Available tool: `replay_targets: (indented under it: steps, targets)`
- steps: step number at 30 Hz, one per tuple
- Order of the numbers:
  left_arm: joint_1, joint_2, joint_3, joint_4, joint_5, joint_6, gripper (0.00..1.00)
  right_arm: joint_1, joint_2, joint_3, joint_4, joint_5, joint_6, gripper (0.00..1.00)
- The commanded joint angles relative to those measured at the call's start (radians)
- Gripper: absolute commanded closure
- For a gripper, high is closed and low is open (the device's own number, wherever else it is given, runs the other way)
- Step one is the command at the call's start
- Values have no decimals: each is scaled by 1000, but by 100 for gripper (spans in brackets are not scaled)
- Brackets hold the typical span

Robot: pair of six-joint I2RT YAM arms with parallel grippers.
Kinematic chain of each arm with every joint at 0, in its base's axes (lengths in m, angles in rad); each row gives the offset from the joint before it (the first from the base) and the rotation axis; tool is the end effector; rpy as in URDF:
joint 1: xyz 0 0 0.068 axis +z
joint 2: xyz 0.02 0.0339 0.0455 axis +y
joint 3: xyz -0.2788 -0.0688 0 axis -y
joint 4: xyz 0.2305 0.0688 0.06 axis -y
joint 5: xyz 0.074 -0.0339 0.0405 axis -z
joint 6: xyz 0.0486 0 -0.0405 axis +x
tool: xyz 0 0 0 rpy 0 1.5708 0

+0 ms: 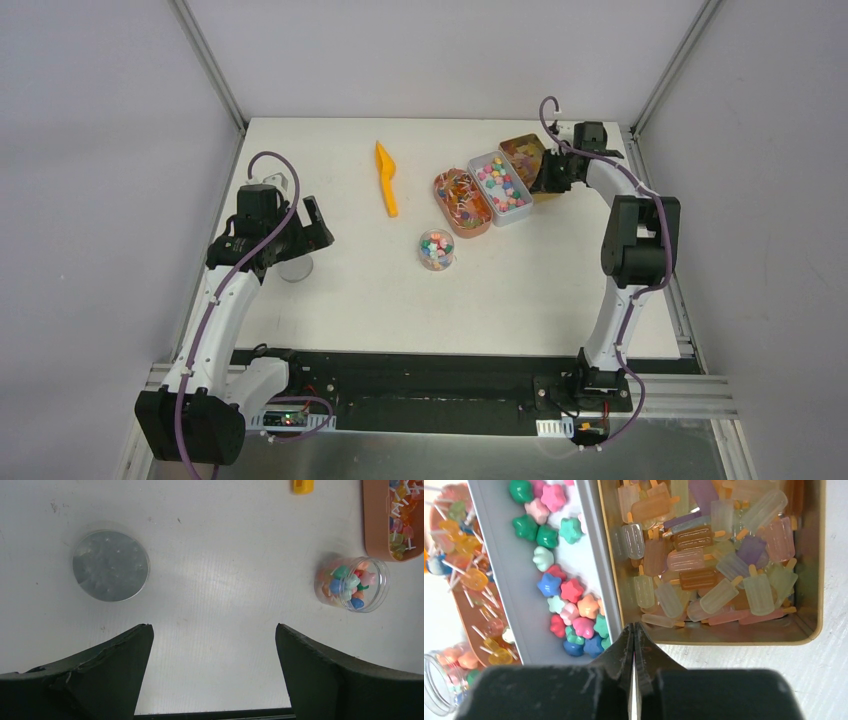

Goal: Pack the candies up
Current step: Adjust the storage box at the center of the board.

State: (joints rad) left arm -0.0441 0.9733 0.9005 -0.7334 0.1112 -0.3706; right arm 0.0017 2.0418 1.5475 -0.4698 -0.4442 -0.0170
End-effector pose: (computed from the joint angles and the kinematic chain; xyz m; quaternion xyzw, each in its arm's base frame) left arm 0.1817 -0.0134 0.2988 -0.1301 0.9174 -0.1271 0.3539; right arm 0.4451 0.0216 0.2086 -0.0745 0.9302 0.2080 0.2930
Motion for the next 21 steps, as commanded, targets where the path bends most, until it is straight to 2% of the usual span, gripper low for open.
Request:
replay_targets:
  steps: [1, 9, 14, 17, 21]
  targets:
    - [4, -8, -3, 33, -2, 20, 4, 1, 33, 67, -194, -23, -164, 100]
    - [5, -8, -5, 33, -10, 19, 4, 1, 4, 72, -251, -8, -226, 100]
    - [5, 4, -11, 36, -21, 4, 4, 0, -30, 83, -201, -13, -163, 100]
    - [4, 44, -15, 23, -97, -56, 1, 0, -72, 86, -146, -34, -105, 100]
    - [22, 114, 1, -59, -254, -237, 1, 0, -140, 87, -98, -50, -41, 99]
